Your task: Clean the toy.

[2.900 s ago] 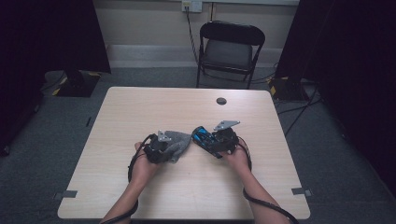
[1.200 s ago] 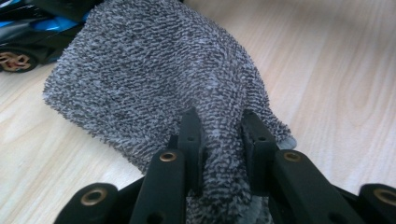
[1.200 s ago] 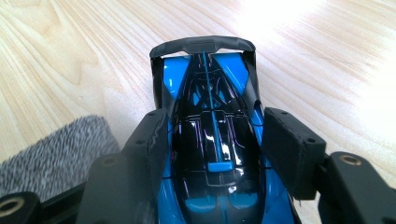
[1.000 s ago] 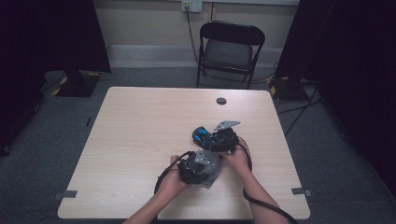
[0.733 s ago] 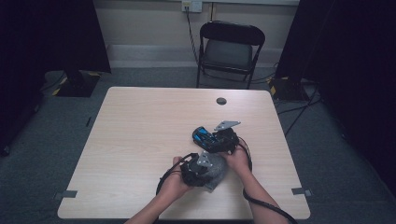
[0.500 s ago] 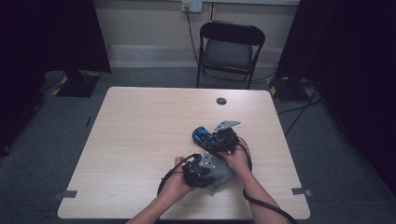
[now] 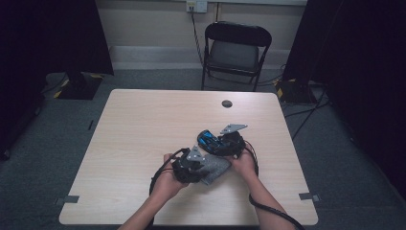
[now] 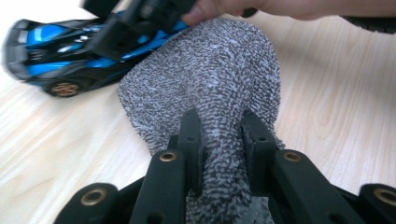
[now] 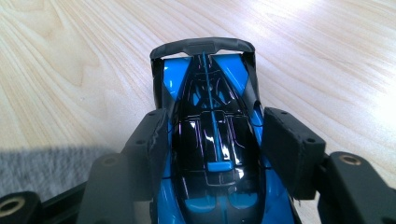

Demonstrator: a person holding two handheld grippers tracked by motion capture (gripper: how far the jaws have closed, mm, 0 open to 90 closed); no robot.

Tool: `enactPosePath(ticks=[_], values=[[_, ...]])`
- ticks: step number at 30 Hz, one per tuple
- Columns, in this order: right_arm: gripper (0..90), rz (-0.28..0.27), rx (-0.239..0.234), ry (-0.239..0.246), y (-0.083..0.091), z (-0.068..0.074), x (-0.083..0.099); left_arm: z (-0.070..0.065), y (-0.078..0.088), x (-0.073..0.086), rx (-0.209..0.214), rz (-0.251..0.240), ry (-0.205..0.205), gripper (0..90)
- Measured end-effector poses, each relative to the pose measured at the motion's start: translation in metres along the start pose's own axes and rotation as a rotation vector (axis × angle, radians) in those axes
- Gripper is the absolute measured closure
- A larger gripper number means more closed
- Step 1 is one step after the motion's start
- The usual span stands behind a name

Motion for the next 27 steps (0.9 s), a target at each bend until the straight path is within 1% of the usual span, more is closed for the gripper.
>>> enactPosePath(ticks=[4,5,6,7,8,9,10,11,15,16,17,18,19,21,22,24,25,26,27], values=[[41.4,0.000,-0.001,-0.001,0.000,0.000,0.000,0.010,0.016,0.001,-0.025,-0.029,0.028,73.2],[41.4,0.001,0.000,-0.001,0.001,0.000,0.001,0.015,0.025,0.002,-0.035,-0.045,0.044,73.2],[41.4,0.000,0.000,0.000,0.001,0.000,0.000,0.015,0.025,0.002,-0.035,-0.045,0.044,73.2],[41.4,0.000,0.000,0.000,0.001,0.000,0.000,0.017,0.029,0.002,-0.042,-0.054,0.048,73.2],[41.4,0.000,-0.001,0.000,0.001,0.000,0.000,0.019,0.033,0.002,-0.054,-0.061,0.051,73.2],[41.4,0.001,-0.001,0.001,0.001,0.000,0.000,0.024,0.041,0.002,-0.073,-0.080,0.061,73.2],[41.4,0.001,-0.001,0.001,0.001,0.000,0.000,0.024,0.041,0.002,-0.073,-0.080,0.061,73.2],[41.4,0.000,-0.002,0.001,0.000,0.000,0.000,0.026,0.044,0.002,-0.074,-0.087,0.066,73.2],[41.4,-0.001,-0.001,0.001,0.001,0.000,0.001,0.036,0.058,0.004,-0.106,-0.124,0.088,73.2],[41.4,-0.001,-0.001,0.002,0.001,0.000,0.001,0.039,0.062,0.004,-0.115,-0.134,0.089,73.1],[41.5,0.000,-0.002,0.003,0.001,0.000,0.001,0.042,0.064,0.005,-0.126,-0.141,0.099,73.2],[41.5,0.000,-0.001,0.003,0.001,0.000,0.000,0.048,0.068,0.006,-0.154,-0.152,0.102,73.2],[41.5,0.000,-0.001,0.003,0.001,0.000,0.000,0.048,0.068,0.006,-0.154,-0.152,0.102,73.2],[41.5,0.000,-0.002,0.003,0.001,0.000,0.001,0.054,0.070,0.009,-0.180,-0.153,0.107,73.2],[41.5,0.000,-0.002,0.002,0.001,0.000,0.001,0.057,0.070,0.011,-0.189,-0.161,0.116,73.2],[41.5,0.000,-0.002,0.002,0.001,0.000,0.001,0.065,0.070,0.015,-0.216,-0.154,0.122,73.1],[41.5,-0.001,0.000,0.001,0.001,0.000,0.001,0.072,0.069,0.020,-0.236,-0.157,0.135,72.9],[41.5,-0.001,0.000,0.001,0.001,0.000,0.001,0.072,0.069,0.020,-0.236,-0.157,0.135,72.9],[41.5,-0.002,-0.004,0.000,0.001,-0.001,0.001,0.079,0.069,0.024,-0.264,-0.150,0.147,72.9]])
Point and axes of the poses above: each handheld gripper's, and its own axes: y roughly backward along the jaws, x roughly out of its underside, z roughly to its left, the point moved 7 cm from there along -y, roughly forward along the jaws, and after that the axes turned 15 degrees about x, right-handed, at the moved point
